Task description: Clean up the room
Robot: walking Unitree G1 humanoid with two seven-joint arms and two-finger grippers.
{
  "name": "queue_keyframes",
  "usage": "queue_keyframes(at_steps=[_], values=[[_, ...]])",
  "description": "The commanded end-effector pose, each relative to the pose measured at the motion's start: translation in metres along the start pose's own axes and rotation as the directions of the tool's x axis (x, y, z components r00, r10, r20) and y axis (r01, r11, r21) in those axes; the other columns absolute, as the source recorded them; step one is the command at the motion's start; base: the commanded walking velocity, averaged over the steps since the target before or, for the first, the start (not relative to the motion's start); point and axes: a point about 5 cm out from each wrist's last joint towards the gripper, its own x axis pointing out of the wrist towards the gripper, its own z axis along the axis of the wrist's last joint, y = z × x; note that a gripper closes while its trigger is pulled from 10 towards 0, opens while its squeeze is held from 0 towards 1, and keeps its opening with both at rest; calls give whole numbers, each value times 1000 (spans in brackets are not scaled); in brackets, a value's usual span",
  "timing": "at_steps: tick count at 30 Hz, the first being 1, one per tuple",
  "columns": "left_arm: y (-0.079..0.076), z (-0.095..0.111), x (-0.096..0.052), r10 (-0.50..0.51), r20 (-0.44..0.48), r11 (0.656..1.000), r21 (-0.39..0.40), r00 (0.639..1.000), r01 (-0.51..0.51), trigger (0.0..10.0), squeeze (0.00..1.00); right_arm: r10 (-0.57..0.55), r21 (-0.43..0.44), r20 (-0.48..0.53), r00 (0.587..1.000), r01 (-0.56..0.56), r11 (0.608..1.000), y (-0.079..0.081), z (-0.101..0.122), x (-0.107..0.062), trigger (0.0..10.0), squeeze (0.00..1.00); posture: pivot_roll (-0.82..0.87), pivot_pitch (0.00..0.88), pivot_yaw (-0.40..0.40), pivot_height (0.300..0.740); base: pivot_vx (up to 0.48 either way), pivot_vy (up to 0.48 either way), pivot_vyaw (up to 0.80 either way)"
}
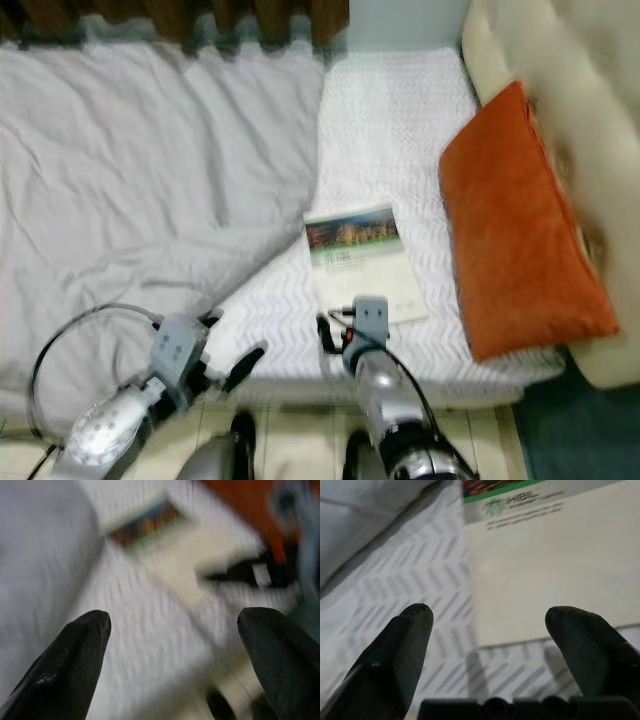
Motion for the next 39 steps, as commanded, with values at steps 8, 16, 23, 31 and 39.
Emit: queue_keyframes(at_steps=[8, 16, 23, 31, 39], values=[[-30, 6, -54, 51, -81, 999, 1, 995, -51, 10000, 0, -37, -40, 66, 997, 40, 998, 11, 14, 9, 10000, 0, 211, 676, -28, 740, 0, 0, 0], [-47, 22, -78, 89, -87, 995, -41, 992, -93, 10000, 0, -58, -20, 20, 998, 59, 998, 16, 8, 11, 10000, 0, 256, 708, -16, 740, 0, 0, 0], [-68, 24, -89, 73, -117, 992, -93, 990, -84, 10000, 0, -86, 40, -57, 995, 88, 995, 17, -3, 10, 10000, 0, 271, 724, -8, 740, 0, 0, 0], [-67, 27, -100, 99, -160, 990, -80, 982, -113, 10000, 0, -158, 12, -83, 984, 159, 987, 7, 1, 12, 10000, 0, 289, 725, 4, 740, 0, 0, 0], [-65, 24, -96, 104, -168, 990, -75, 980, -118, 10000, 0, -336, -10, -118, 934, 337, 941, -36, -4, 2, 10000, 0, 257, 704, -7, 740, 0, 0, 0]])
